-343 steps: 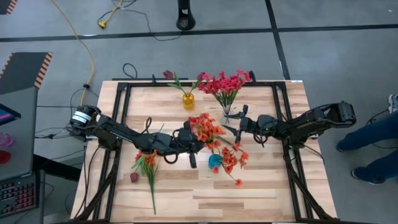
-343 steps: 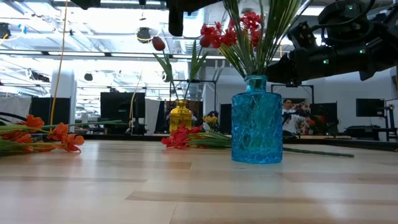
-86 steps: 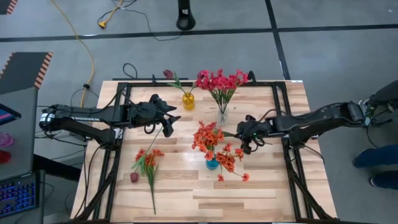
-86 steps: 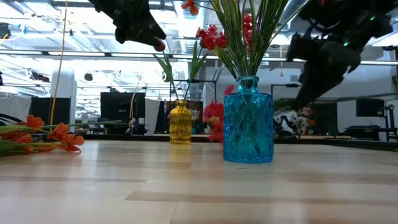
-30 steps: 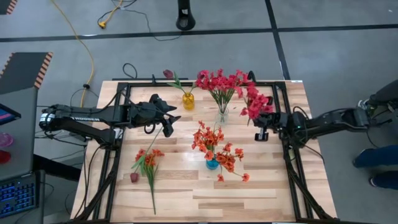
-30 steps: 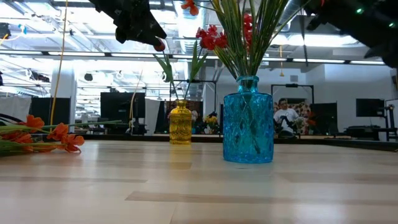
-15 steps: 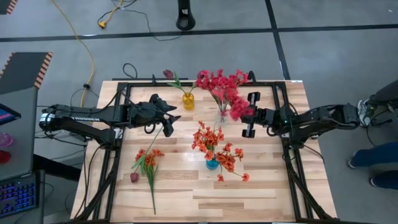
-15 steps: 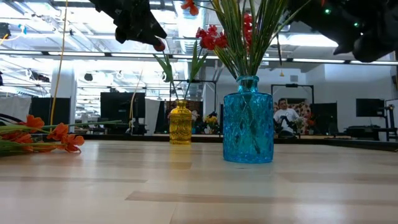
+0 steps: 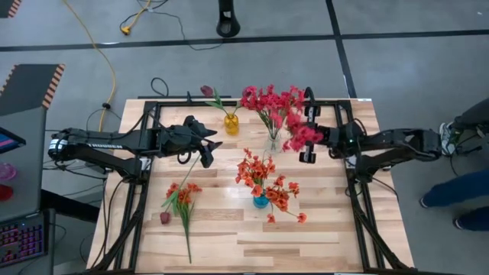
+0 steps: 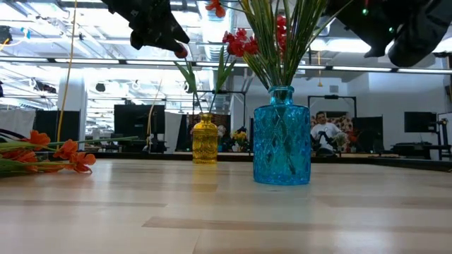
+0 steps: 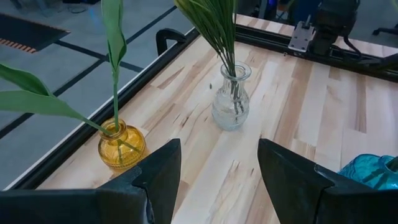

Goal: Sort flowers into vase by color
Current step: Put the red flowers into the transparent vase

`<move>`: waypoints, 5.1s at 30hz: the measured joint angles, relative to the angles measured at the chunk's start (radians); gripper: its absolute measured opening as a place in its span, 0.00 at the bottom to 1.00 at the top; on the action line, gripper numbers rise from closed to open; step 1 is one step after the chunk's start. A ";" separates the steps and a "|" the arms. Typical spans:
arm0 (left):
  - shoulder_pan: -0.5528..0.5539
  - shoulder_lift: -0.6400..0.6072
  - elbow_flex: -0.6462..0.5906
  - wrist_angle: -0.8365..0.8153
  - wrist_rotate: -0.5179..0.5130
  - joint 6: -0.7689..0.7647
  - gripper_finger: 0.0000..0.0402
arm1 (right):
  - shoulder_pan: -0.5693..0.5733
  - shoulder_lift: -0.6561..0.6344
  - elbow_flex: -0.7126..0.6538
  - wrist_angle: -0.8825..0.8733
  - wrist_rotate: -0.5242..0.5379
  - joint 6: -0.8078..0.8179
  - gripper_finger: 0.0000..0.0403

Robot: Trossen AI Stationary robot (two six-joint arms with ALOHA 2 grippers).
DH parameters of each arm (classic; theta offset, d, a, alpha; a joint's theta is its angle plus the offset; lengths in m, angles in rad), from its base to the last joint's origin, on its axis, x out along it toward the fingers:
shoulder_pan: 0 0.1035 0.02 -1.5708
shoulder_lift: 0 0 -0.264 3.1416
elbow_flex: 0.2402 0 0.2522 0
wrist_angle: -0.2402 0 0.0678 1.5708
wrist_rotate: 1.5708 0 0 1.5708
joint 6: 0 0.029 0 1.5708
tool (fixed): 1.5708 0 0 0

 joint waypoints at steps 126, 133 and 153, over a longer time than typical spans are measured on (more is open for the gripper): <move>0.009 0.538 0.339 0.634 0.211 0.403 0.01 | 0.028 -0.055 0.048 -0.596 0.111 0.175 0.55; 0.009 0.538 0.339 0.620 0.219 0.386 0.01 | 0.033 -0.049 0.068 -0.666 0.111 0.175 0.55; 0.009 0.538 0.339 0.592 0.226 0.379 0.01 | 0.062 -0.023 0.192 -0.891 0.118 0.120 0.26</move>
